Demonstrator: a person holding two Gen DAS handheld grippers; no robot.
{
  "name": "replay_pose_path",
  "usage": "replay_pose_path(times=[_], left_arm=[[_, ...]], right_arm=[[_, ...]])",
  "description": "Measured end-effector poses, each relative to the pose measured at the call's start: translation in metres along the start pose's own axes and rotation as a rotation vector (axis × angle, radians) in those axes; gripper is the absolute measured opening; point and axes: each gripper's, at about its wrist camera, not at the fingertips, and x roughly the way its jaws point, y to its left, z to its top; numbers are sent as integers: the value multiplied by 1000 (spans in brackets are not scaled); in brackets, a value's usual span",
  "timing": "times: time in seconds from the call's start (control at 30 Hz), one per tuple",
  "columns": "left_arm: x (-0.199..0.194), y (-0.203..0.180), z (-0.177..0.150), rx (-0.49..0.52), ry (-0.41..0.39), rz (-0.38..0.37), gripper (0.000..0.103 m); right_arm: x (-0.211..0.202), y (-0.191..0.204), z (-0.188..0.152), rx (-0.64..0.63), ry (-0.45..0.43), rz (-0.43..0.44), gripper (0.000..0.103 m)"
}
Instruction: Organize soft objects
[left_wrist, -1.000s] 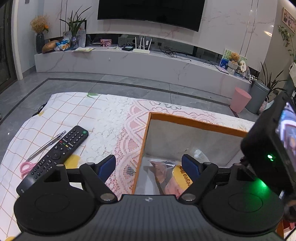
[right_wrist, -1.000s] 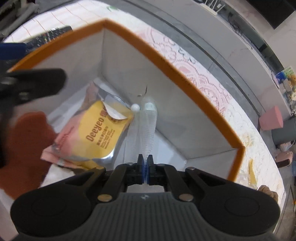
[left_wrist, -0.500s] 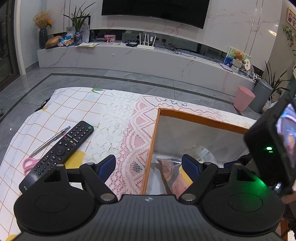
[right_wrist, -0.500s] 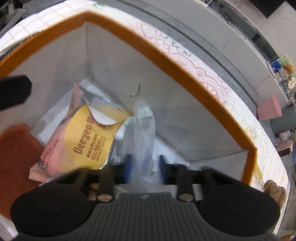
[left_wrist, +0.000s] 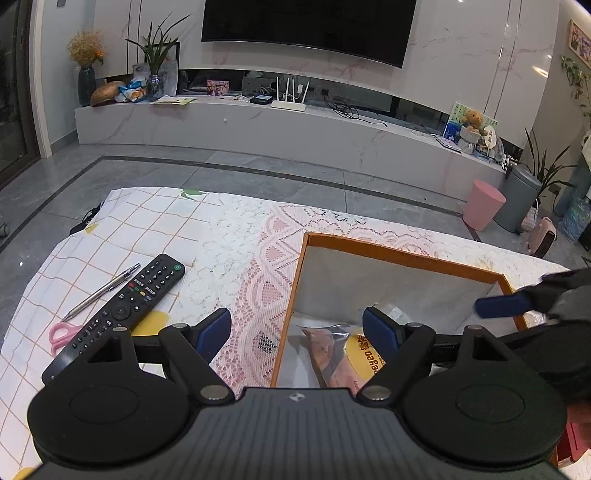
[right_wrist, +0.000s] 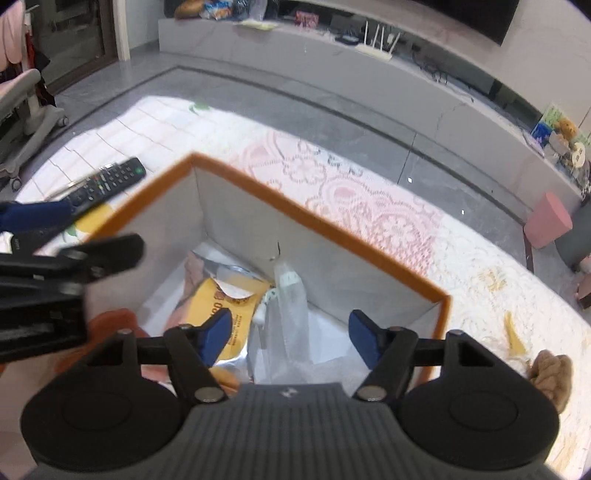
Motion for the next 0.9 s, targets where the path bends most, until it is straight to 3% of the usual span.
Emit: replay_pose_path(times=[0.2, 0.37, 0.57, 0.77, 0.8, 0.9], left_arm=[[-11, -9, 3, 5, -32, -9, 95], [-25, -18, 5, 45, -75, -19, 95], [-35, -26, 9, 29, -92, -68, 95], [-39, -28, 10, -47, -69, -120, 95], [-40, -27, 10, -66, -67, -125, 95], [-41, -30, 10, -85, -56, -129, 95]], right_arm=[[-62, -2, -16, 0, -146, 12, 90], [-114, -15, -43, 14, -286, -13, 90], [-151, -37, -87, 206, -283, -37, 90], [-166, -51, -125, 196, -340, -150, 94], [-165, -58, -129, 235, -333, -139, 94], [-155, -91, -137, 415, -291, 23, 94]])
